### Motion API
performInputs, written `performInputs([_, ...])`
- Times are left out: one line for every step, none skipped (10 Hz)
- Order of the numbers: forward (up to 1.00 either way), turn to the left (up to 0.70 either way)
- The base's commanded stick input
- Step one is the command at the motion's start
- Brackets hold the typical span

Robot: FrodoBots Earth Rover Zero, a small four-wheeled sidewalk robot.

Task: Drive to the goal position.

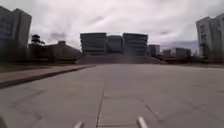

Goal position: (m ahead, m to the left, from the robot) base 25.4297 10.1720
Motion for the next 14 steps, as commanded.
performInputs([1.0,0.0])
performInputs([1.0,0.0])
performInputs([1.0,0.0])
performInputs([1.0,0.0])
performInputs([1.0,0.0])
performInputs([1.0,0.0])
performInputs([1.0,0.0])
performInputs([1.0,0.0])
performInputs([1.0,0.0])
performInputs([1.0,0.0])
performInputs([1.0,0.0])
performInputs([1.0,0.0])
performInputs([1.0,0.0])
performInputs([1.0,0.0])
